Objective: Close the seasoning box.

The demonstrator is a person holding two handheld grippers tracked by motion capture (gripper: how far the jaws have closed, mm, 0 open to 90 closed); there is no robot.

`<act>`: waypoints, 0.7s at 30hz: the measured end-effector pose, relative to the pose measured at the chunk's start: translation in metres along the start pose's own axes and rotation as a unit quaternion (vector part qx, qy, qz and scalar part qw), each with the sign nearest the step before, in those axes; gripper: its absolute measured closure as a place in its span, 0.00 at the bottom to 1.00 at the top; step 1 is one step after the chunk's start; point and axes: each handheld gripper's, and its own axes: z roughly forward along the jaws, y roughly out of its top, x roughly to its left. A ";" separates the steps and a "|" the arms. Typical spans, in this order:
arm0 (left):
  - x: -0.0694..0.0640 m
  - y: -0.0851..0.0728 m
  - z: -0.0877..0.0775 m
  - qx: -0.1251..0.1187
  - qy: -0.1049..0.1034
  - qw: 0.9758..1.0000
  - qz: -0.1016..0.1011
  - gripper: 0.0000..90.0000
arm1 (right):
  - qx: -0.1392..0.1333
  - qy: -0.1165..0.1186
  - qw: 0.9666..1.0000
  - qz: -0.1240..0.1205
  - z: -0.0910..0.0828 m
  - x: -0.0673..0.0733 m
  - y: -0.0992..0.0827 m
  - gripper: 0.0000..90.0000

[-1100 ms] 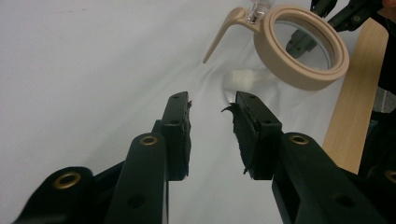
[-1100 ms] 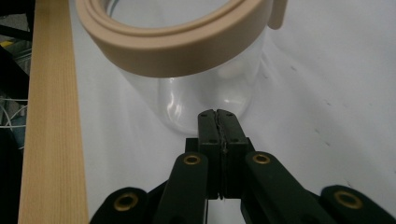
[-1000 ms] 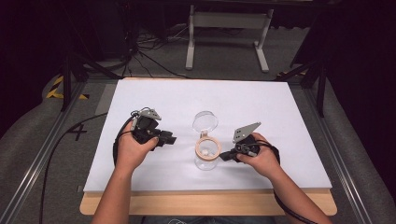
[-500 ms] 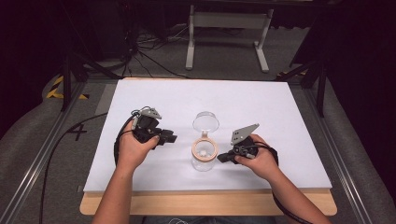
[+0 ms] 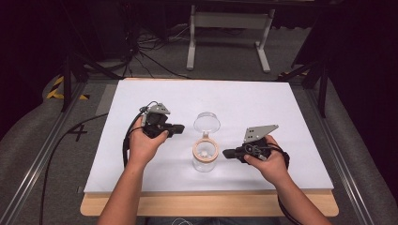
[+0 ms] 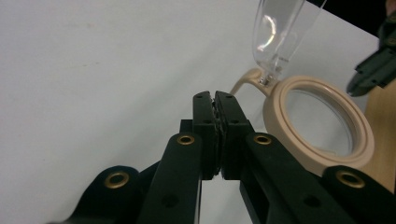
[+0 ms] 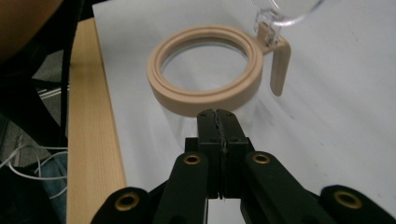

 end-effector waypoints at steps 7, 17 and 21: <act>-0.004 0.002 0.017 -0.046 0.003 0.999 0.000 0.98 | -0.036 0.006 0.999 0.010 0.003 0.009 0.009 1.00; -0.009 0.003 0.029 -0.087 0.005 0.996 0.010 0.98 | -0.052 0.027 0.998 0.011 0.019 0.014 0.014 1.00; -0.011 0.003 0.029 -0.087 0.006 0.996 0.014 0.98 | -0.055 0.025 0.998 0.013 0.023 0.014 0.015 1.00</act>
